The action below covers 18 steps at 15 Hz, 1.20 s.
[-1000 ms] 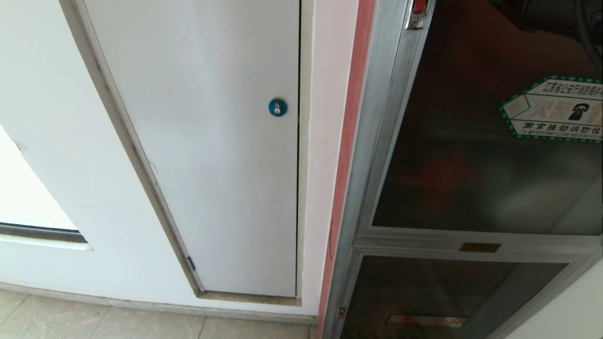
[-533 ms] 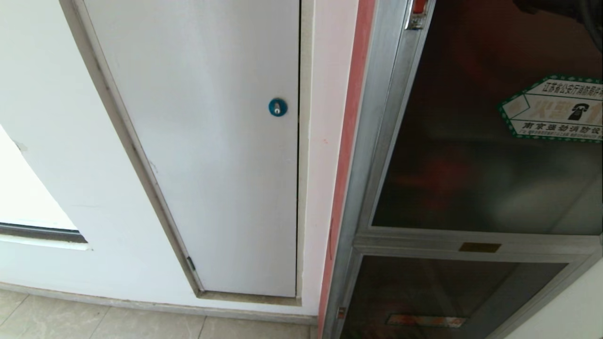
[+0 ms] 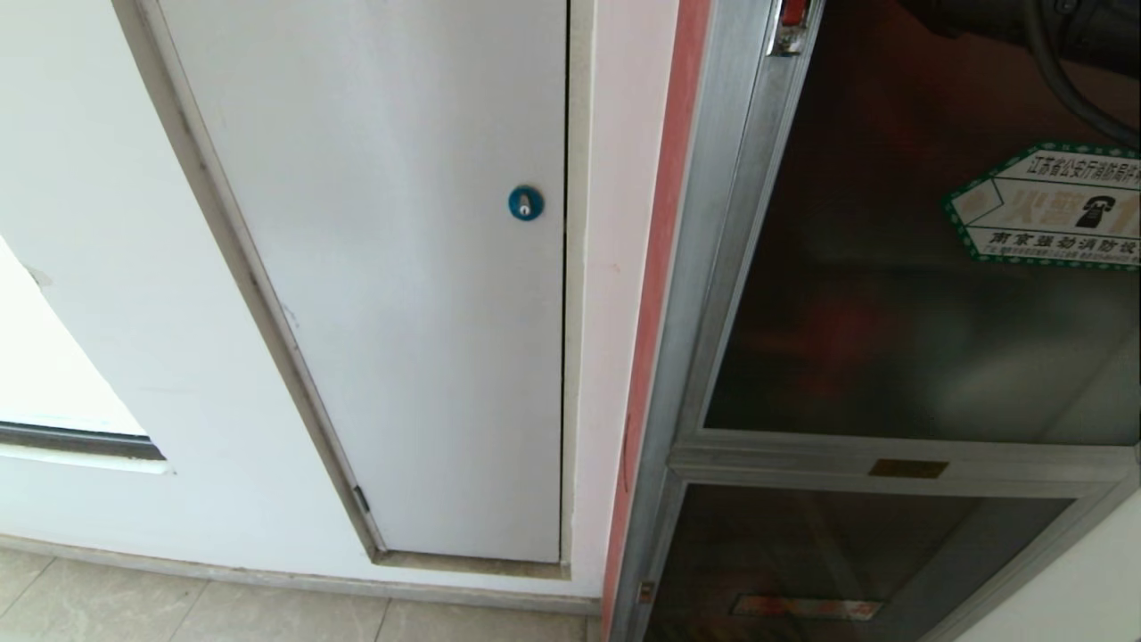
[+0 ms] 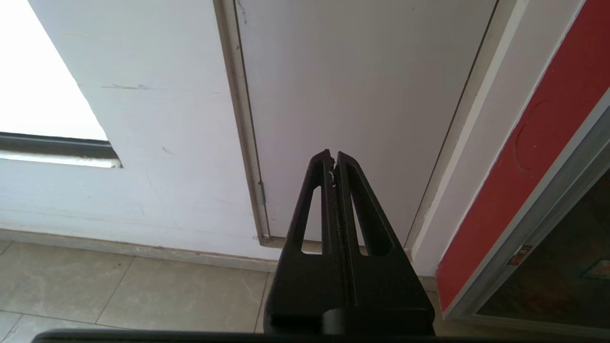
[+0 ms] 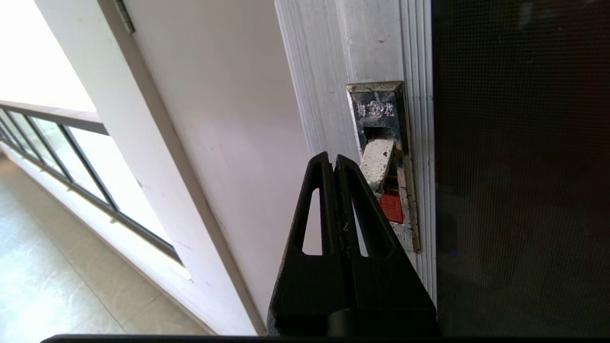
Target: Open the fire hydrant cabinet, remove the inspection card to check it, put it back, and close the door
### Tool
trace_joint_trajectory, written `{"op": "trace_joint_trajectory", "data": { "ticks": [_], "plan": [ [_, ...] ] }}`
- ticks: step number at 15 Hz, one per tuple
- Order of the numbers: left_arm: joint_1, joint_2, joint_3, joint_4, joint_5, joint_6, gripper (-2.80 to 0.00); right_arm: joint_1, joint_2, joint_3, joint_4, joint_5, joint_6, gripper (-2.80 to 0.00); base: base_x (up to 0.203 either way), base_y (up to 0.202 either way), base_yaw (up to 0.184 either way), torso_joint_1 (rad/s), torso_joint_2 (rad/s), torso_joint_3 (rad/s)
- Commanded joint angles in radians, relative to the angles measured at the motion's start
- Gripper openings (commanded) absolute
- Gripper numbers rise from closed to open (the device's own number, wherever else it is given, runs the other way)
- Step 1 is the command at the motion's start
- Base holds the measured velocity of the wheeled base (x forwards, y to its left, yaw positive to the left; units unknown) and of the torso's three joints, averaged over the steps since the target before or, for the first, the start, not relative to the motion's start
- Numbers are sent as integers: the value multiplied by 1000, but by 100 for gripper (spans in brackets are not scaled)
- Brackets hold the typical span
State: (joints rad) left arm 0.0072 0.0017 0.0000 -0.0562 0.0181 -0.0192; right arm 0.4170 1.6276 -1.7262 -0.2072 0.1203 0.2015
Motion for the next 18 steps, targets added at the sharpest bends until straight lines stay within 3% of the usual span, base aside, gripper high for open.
{"op": "trace_joint_trajectory", "data": {
  "ticks": [1,18],
  "plan": [
    [0,0,18,-1,0,-1,-280,0,5,-1,-1,-1,1,-280,0,0,0,0,0,0],
    [0,0,18,0,0,-1,-280,-59,48,2,-4,-1,21,-280,0,0,0,0,0,0]
  ]
}}
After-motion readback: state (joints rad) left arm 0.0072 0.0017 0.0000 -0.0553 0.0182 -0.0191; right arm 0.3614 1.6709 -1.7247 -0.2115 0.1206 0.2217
